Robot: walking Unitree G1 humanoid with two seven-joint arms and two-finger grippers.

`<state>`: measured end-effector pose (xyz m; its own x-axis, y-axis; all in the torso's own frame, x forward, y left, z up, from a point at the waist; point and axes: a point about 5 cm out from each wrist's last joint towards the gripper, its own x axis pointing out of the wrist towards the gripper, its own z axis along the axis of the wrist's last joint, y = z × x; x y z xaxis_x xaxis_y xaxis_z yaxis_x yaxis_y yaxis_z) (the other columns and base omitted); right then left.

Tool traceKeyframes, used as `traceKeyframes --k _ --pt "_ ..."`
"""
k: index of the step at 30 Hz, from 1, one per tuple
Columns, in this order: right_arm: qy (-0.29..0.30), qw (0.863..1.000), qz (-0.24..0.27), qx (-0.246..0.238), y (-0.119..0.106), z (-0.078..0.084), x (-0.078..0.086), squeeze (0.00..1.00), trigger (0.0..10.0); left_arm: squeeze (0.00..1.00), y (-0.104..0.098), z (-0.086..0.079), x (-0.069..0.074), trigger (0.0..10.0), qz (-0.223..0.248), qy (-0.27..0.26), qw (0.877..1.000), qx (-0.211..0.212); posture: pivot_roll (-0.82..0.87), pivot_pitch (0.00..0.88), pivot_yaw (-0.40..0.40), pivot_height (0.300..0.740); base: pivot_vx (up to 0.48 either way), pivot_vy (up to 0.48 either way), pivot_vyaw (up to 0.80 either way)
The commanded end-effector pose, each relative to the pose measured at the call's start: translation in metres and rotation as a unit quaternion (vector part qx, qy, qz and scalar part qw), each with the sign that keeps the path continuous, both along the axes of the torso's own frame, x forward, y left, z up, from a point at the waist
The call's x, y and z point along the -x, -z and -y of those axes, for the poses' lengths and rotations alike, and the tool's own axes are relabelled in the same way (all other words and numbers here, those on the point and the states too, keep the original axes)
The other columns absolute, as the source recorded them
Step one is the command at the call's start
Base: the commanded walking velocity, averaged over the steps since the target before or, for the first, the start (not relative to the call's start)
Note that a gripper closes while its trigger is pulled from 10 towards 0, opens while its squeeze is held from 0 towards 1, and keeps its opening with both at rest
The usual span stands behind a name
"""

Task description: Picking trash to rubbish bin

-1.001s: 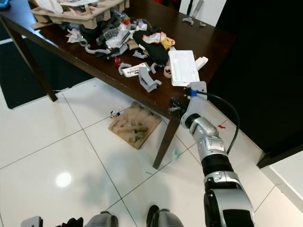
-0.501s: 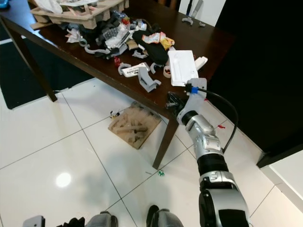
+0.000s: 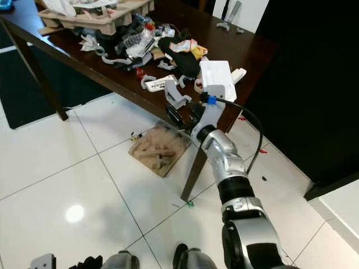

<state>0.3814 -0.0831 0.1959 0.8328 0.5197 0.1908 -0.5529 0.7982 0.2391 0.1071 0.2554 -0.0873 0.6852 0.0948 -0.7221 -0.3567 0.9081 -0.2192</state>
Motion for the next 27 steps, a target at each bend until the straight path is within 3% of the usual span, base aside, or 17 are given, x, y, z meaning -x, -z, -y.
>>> traceKeyframes --k 1,27 --pt "0.004 1.000 -0.005 0.008 0.0036 -0.0001 -0.0006 0.00 10.0 0.00 0.0071 0.0091 0.0127 10.0 -0.024 -0.011 0.999 0.019 0.24 0.166 -0.124 0.740 0.000 0.000 0.00" --pt "0.012 1.000 0.008 0.013 0.0014 -0.0072 -0.0011 0.00 10.0 0.00 0.0081 0.0117 0.0126 10.0 -0.028 -0.007 0.999 0.024 0.25 0.170 -0.107 0.740 0.340 0.000 0.00"
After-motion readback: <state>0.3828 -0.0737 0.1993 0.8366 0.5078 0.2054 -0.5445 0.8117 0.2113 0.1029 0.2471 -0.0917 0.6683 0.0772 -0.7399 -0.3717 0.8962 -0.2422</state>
